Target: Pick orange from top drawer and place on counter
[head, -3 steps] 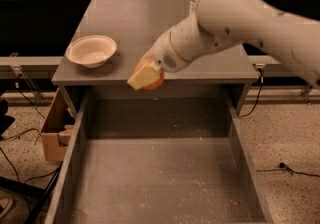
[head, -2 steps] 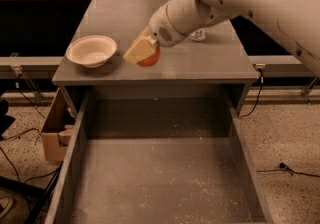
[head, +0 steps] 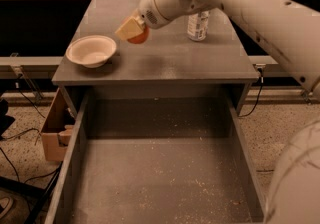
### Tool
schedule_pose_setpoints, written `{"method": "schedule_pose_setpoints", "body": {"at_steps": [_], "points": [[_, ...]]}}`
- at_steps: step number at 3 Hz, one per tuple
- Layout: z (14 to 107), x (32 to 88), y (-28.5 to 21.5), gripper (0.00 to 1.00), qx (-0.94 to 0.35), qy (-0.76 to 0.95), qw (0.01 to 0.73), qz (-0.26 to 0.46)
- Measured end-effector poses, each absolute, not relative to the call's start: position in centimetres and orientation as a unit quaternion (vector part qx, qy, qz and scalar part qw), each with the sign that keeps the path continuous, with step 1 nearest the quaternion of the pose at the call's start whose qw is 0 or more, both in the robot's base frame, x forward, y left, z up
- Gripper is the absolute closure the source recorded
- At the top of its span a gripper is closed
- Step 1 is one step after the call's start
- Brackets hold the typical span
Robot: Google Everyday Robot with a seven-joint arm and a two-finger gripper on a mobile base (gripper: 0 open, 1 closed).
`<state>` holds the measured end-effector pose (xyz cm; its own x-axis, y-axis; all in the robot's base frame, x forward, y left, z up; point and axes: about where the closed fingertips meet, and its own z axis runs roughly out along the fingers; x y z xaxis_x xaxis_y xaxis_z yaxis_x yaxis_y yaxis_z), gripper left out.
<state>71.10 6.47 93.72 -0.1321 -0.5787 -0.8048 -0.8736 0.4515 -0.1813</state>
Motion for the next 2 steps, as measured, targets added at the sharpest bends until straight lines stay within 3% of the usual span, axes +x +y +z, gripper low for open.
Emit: {"method": "schedule_pose_setpoints", "body": {"at_steps": [2], "points": [[90.4,74.7,6.3,1.00,-0.486,0.728,0.457,0.157]]}}
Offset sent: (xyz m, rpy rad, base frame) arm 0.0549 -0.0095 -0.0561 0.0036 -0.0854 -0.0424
